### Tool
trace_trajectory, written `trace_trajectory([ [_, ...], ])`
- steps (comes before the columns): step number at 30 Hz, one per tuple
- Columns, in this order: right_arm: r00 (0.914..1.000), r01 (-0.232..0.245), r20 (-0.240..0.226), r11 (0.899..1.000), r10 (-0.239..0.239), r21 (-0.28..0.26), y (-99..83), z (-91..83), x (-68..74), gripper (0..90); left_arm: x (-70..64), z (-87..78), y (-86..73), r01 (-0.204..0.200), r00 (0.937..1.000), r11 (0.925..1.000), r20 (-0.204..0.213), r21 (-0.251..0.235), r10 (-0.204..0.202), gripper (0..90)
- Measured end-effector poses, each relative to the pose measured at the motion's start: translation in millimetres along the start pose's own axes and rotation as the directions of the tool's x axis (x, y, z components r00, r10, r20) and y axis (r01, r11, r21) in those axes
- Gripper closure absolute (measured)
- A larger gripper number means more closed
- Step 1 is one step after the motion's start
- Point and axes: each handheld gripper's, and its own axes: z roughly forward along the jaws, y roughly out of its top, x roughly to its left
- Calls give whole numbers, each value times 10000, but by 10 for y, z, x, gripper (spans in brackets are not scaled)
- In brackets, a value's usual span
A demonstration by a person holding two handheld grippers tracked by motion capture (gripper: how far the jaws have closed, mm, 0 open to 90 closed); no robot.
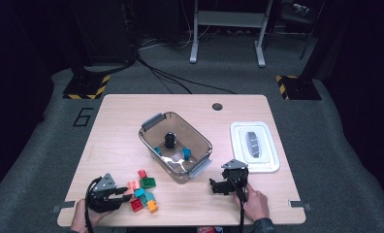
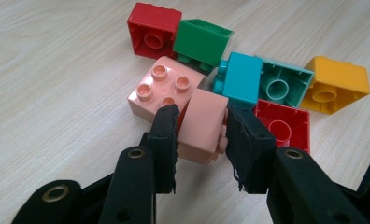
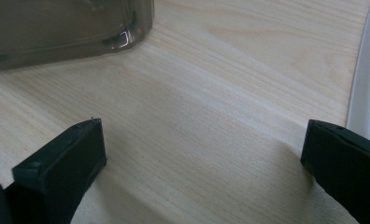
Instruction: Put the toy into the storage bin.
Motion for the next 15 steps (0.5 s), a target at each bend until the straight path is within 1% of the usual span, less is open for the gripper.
trace_trajectory([
  [2,10000,-28,-7,10000,28,6,0,0,2,0,0,-2,-1,-94,9998,10000,147,-6,94,642],
  [3,10000,-10,-7,10000,10,3,0,0,1,0,-2,4,-8,-120,9999,9999,102,-110,121,643],
  [4,10000,-3,1,10000,3,1,0,0,0,0,2,-4,-8,-167,9997,9999,176,-32,168,644],
  [5,10000,-2,0,10000,2,2,0,0,0,0,-3,-3,-17,-104,9997,9999,204,-107,107,645],
  [7,10000,-1,0,10000,1,-1,0,0,0,0,0,-14,-18,-130,9997,9999,196,-28,131,645],
  [8,10000,-5,-2,10000,5,-1,0,0,0,0,-2,-9,-30,29,9997,9998,246,-193,-24,645],
  [11,10000,-10,-2,10000,10,2,0,0,1,0,31,-43,-40,31,9997,10000,247,-83,-29,645],
  [12,10000,4,-1,10000,-4,5,0,0,0,0,57,-68,-53,142,9998,9995,119,-274,-138,646],
  [14,10000,1,-1,10000,-1,6,0,0,1,0,89,-94,-71,265,9996,9992,138,-303,-261,647],
  [15,10000,-3,2,10000,3,1,0,0,0,0,102,-104,-84,338,9994,9990,49,-291,-337,647],
])
